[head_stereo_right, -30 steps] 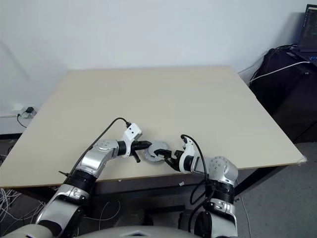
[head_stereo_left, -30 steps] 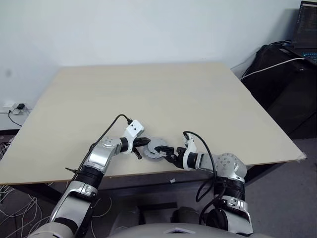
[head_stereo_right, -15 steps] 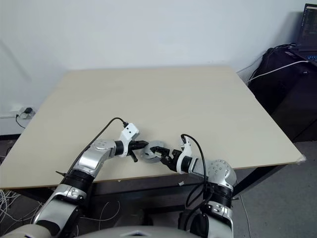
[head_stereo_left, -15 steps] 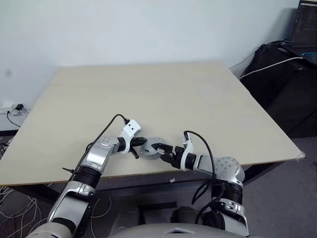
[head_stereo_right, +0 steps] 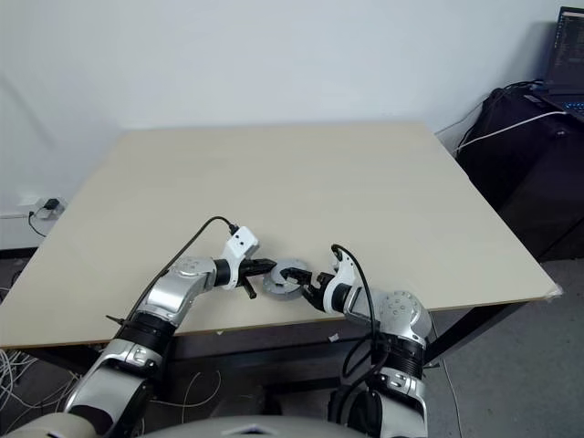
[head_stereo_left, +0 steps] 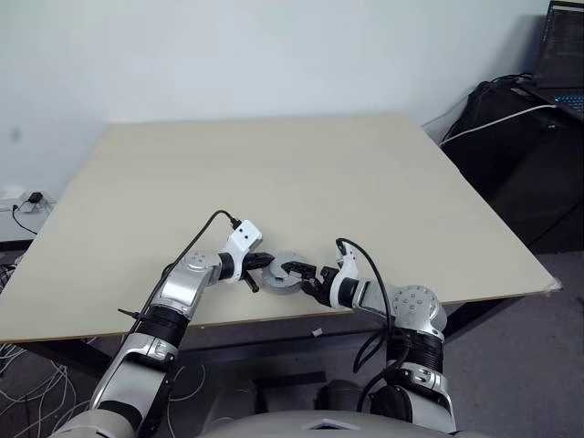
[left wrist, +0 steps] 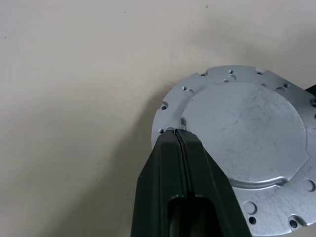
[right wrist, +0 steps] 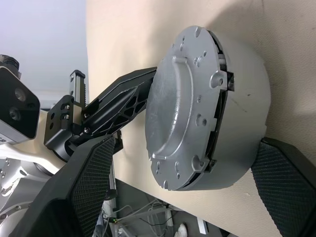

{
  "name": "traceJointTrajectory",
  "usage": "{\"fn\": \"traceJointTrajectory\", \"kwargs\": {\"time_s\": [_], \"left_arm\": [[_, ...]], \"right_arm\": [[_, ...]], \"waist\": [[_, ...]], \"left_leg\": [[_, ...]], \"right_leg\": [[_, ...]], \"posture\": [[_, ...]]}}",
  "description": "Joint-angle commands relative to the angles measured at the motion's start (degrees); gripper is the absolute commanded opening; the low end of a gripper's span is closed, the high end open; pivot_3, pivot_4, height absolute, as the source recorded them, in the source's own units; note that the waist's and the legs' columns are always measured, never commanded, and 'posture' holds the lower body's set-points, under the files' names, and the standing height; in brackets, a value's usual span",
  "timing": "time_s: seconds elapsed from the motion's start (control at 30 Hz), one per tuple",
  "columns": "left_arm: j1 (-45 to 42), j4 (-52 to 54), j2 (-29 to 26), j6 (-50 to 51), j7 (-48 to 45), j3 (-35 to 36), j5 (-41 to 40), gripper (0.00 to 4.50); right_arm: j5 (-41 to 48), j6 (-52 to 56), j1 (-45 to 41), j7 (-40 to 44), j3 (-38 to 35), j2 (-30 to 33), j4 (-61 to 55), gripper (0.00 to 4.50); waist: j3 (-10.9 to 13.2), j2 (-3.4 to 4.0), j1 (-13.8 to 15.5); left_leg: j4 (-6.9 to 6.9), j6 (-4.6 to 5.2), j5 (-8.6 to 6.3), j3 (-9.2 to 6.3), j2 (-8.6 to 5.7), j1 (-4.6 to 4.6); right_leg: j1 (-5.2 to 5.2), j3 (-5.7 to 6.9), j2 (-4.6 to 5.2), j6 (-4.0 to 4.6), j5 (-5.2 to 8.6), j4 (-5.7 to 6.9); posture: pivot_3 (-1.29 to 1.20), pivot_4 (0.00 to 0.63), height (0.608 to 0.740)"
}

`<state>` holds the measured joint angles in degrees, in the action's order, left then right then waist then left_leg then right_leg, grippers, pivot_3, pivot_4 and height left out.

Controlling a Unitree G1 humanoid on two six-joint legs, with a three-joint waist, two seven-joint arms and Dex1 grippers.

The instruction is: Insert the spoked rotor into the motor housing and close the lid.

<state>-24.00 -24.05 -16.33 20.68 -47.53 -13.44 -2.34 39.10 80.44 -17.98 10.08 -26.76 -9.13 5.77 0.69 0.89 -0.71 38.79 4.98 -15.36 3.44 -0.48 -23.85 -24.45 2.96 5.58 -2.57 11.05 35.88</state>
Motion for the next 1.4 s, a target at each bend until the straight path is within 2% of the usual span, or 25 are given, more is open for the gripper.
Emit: {"fn": "traceJointTrajectory", "kwargs": {"time_s": [0.03,0.13,0.37,0.43,0.9,1.4], "left_arm": [[0.43,-0.61,0.63,0.29,-0.79,-1.85,0.55,0.0],[0.37,-0.67,0.64,0.23,-0.81,-1.86,0.58,0.0],[0.32,-0.98,0.75,-0.1,-0.77,-1.62,0.78,0.0],[0.39,-0.96,0.81,-0.17,-0.77,-1.49,0.89,0.0],[0.99,-0.26,1.46,-0.15,-0.65,-0.9,0.98,0.0],[4.97,8.41,3.86,1.87,1.28,5.6,-6.29,0.0]], "right_arm": [[4.58,-0.3,-2.69,0.93,0.68,-4.65,-2.16,4.45],[5.98,0.44,-2.64,1.33,0.72,-4.44,-2.91,3.85],[7.25,1.74,-2.4,1.02,0.66,-4.53,-4.18,1.65],[7.45,2.03,-2.26,0.7,0.58,-4.66,-4.46,1.28],[7.92,1.34,-1.42,-2.15,-0.63,-6.0,-5.58,1.24],[8.45,0.74,0.88,-3.26,-1.44,-4.2,-4.94,1.22]], "waist": [[0.0,0.0,0.0],[0.01,0.01,-0.08],[0.02,0.01,-0.06],[0.03,0.03,-0.05],[0.03,0.04,0.07],[0.12,0.06,0.02]], "left_leg": [[0.0,0.0,0.0,0.0,0.0,0.0],[0.0,0.0,0.0,0.0,0.01,0.0],[-0.02,0.0,0.0,0.0,0.02,-0.02],[-0.02,0.0,0.0,0.0,0.01,-0.02],[-0.02,0.0,0.0,0.0,0.01,-0.03],[-0.09,0.0,-0.01,0.0,0.0,-0.12]], "right_leg": [[0.0,-0.01,0.0,0.0,0.0,0.0],[-0.01,-0.03,0.0,0.0,0.0,0.0],[-0.04,-0.05,0.0,0.0,0.0,-0.01],[-0.03,-0.06,0.0,0.0,0.0,-0.02],[-0.03,-0.11,0.02,0.0,0.0,-0.03],[-0.11,-0.16,0.03,0.0,0.0,-0.09]], "posture": [[0.0,0.0,0.74],[0.0,0.0,0.74],[0.0,0.0,0.74],[0.0,0.0,0.74],[0.0,0.0,0.74],[0.0,0.0,0.74]]}}
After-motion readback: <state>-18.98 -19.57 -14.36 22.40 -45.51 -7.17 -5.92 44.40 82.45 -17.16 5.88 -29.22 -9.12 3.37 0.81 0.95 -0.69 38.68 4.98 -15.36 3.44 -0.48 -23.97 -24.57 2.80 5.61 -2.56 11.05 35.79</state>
